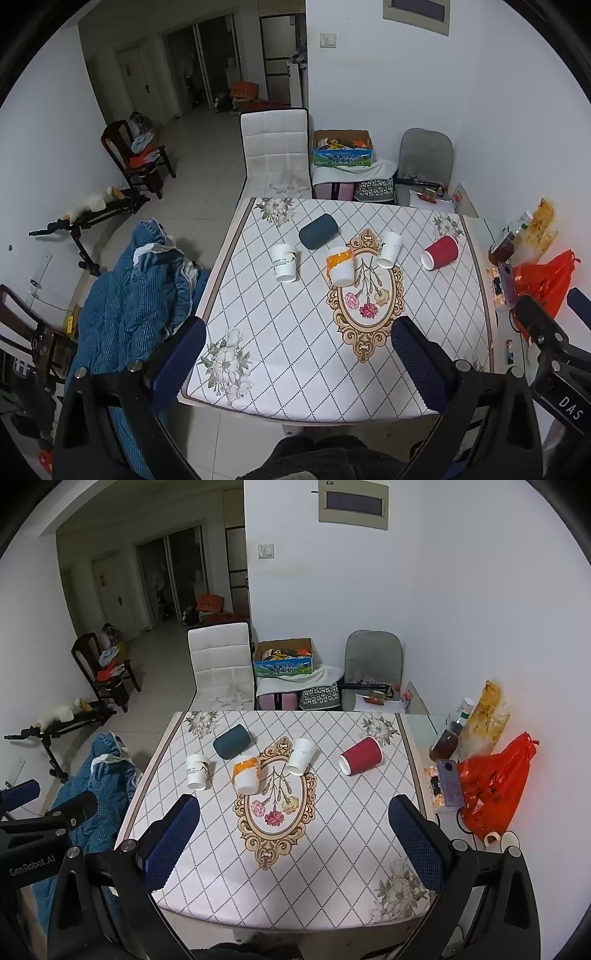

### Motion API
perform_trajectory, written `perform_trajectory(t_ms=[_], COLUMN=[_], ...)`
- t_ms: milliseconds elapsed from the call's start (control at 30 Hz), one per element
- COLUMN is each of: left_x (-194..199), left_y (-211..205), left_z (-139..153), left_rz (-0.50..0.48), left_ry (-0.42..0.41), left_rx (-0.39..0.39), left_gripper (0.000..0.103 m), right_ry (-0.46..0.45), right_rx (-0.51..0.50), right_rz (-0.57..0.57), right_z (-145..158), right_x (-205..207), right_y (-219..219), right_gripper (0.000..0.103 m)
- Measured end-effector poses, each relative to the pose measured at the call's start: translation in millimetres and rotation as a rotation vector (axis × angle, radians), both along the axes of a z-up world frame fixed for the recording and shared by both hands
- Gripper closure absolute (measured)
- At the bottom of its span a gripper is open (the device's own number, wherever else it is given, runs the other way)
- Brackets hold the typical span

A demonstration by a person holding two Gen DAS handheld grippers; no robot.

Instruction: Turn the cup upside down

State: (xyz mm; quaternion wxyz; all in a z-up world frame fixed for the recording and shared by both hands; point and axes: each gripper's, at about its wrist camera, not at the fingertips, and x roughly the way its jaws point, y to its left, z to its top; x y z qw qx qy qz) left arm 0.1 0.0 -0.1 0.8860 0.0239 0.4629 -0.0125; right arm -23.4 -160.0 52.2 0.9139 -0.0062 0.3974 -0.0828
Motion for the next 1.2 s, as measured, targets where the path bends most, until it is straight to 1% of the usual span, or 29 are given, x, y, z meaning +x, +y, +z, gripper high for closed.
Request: perform_trajectory(t_ms=[233,267,700,900,1200], left_x=[3.1,2.8,1.2,1.4,1.3], left_y=[-2.2,-1.1,-4.3,-5.2,-7.1], left_z=[-0.5,7.8,10.6,12.4,16.3], left_rz=[-0.001,-0.001,0.0,-0.003,-0.011], left_ry=[-0.001,-0.008,-0.015,-0.018,-0.021], left_rx=[0.004,-0.003,0.001,-0.001,-0.001], left_gripper=[0.0,0.0,0.0,0.0,0.0], right_ry=[-0.004,-0.002,-0.002,-0.011,-0.014], right_rx=[0.007,0.008,0.017,0.023,0.024], right_rz=[0.002,0.001,0.001,-0.01,-0.009], right_z=[1.8,1.7,5.6,7.7,10.5], right_x=[-0.5,-0.2,1.6,-3.5,-4.8], right_y=[1.1,1.6,6.2,-3.4,-1.9], right_gripper=[0.0,0.0,0.0,0.0,0.0])
